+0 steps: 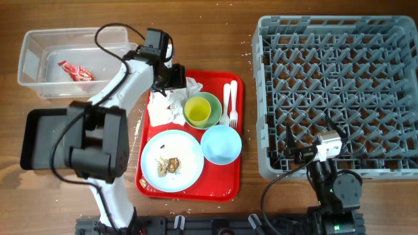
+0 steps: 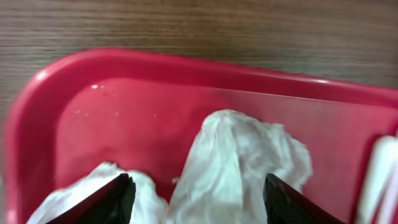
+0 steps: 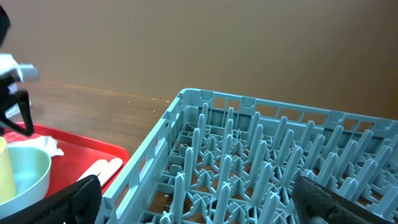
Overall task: Sort waste into correct bins and load items into the dishwasher rack
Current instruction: 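Move the left gripper back to the white napkin on the tray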
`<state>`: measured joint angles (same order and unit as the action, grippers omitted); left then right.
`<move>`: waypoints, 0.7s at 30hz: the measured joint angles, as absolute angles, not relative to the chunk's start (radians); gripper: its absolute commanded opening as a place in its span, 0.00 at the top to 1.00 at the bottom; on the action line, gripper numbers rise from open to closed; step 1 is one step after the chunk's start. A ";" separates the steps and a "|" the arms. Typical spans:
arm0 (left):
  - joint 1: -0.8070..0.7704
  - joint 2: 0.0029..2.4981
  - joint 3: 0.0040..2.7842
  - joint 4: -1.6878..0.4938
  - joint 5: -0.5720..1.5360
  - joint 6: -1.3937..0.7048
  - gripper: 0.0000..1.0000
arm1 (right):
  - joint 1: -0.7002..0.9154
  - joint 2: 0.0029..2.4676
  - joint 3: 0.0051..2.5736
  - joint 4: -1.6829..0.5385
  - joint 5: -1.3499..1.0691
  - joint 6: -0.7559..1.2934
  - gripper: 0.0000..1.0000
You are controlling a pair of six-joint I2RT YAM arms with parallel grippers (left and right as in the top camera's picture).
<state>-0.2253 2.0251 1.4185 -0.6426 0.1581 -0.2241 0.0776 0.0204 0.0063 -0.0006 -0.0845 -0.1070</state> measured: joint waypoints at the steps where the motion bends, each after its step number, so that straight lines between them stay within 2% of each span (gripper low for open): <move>1: -0.228 2.044 1.419 -0.634 0.159 -0.219 0.34 | 0.078 0.020 0.006 -0.001 -0.084 -0.107 0.00; 5: -0.247 2.071 1.419 -0.606 0.162 -0.210 0.41 | 0.078 0.020 0.006 -0.001 -0.084 -0.107 0.00; 7: -0.260 2.075 1.419 -0.589 0.162 -0.194 0.49 | 0.078 0.020 0.006 -0.001 -0.084 -0.107 0.00; 10: -0.271 2.083 1.419 -0.583 0.154 -0.176 0.57 | 0.078 0.020 0.006 -0.001 -0.084 -0.107 0.00; 11: -0.271 2.084 1.419 -0.583 0.154 -0.176 0.61 | 0.078 0.020 0.006 -0.001 -0.084 -0.107 0.00; 13: -0.270 2.089 1.424 -0.582 0.152 -0.173 0.82 | 0.078 0.020 0.006 -0.001 -0.084 -0.107 0.00; 16: -0.270 2.096 1.427 -0.579 0.138 -0.169 0.94 | 0.078 0.020 0.006 -0.001 -0.084 -0.107 0.00; 21: -0.270 2.095 1.427 -0.579 0.109 -0.176 0.96 | 0.078 0.020 0.006 -0.001 -0.084 -0.107 0.00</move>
